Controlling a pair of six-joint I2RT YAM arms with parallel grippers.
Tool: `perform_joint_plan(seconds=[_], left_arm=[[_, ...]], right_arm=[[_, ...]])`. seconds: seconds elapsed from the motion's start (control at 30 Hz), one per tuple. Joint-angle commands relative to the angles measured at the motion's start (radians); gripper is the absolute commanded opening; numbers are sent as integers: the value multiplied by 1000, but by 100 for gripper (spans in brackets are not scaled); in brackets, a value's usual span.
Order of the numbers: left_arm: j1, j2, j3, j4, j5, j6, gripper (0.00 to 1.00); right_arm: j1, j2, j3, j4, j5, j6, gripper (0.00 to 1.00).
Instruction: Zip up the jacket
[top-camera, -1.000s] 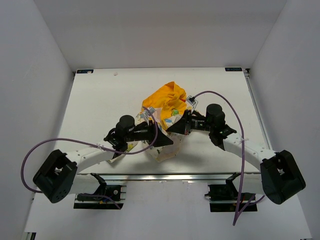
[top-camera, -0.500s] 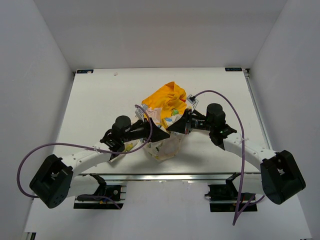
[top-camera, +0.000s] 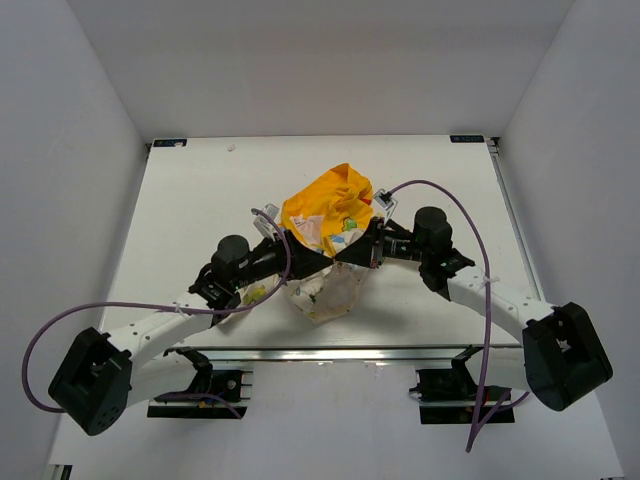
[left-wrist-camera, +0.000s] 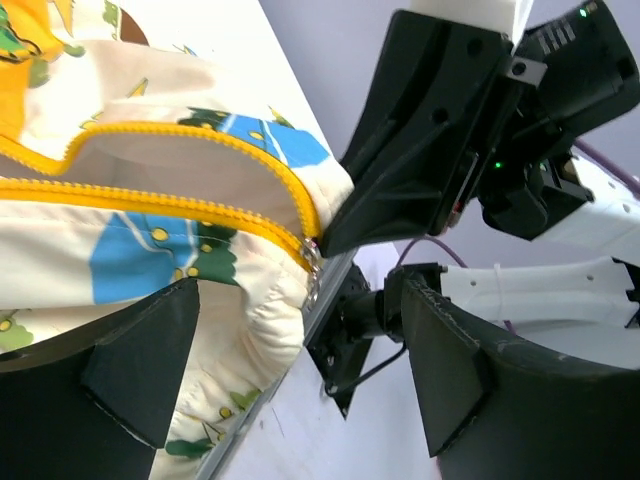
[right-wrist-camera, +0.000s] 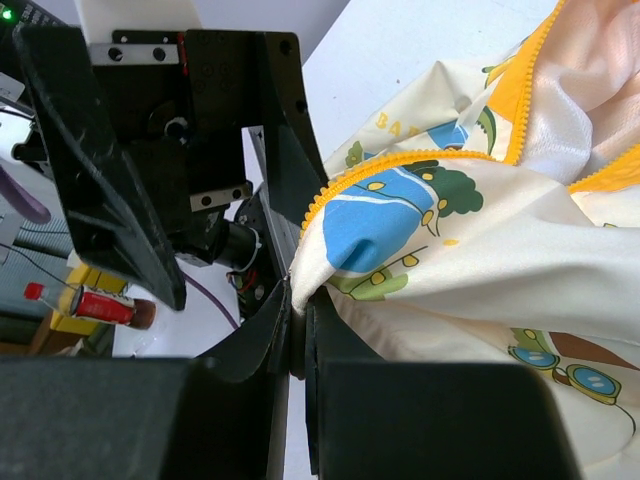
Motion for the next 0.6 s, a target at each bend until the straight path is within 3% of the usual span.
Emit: perform_joint_plan(seconds=[0.0,0.17,0.3,0.57], left_arm=[[9,8,0,24,-41,-24,91],[11,92,4,141,16,-73,76],[11,122,11,184,45,-77,57],[11,119,-24,265,55,-113,38]], right_arm=[[6,-28,30,72,-21,9,0],[6,-29,26,94,-25,23,0],[6,-34,27,92,-16,23,0],[6,-25,24,98,-22,28,0]])
